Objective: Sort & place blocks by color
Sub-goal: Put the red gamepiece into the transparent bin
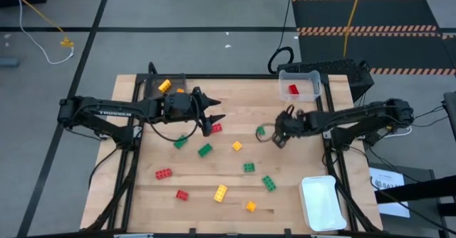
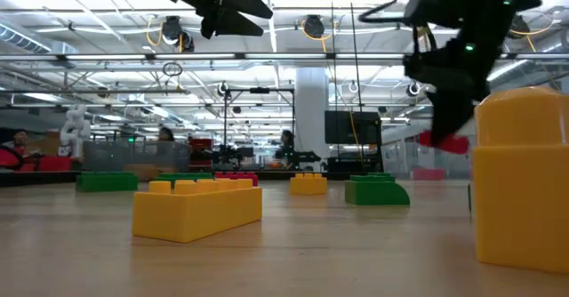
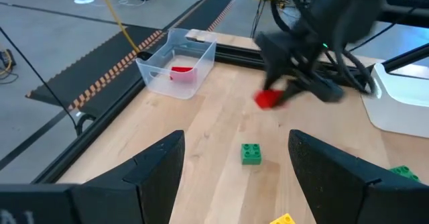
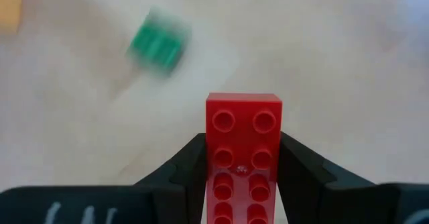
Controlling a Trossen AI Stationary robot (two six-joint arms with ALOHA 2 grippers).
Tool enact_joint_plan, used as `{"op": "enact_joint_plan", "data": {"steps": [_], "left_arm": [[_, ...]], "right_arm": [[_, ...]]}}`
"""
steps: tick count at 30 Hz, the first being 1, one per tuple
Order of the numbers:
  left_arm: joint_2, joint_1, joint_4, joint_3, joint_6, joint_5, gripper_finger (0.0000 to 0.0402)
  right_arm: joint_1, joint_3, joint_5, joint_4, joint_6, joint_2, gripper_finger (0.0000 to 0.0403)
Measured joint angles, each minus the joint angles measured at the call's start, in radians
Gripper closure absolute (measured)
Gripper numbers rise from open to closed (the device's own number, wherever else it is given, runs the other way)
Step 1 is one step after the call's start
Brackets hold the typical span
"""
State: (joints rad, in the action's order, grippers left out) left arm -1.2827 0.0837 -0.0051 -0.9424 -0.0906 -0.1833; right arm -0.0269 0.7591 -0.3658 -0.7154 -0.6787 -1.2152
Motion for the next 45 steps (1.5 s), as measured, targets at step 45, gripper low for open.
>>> {"op": "enact_joint_plan", "data": {"steps": [45], "left_arm": [[0.000, 0.000, -0.016, 0.000, 0.036, 0.000, 0.0135]], "right_arm": [[-0.811, 0.098, 0.083, 0.310, 0.455, -0.045, 0.0269]]}}
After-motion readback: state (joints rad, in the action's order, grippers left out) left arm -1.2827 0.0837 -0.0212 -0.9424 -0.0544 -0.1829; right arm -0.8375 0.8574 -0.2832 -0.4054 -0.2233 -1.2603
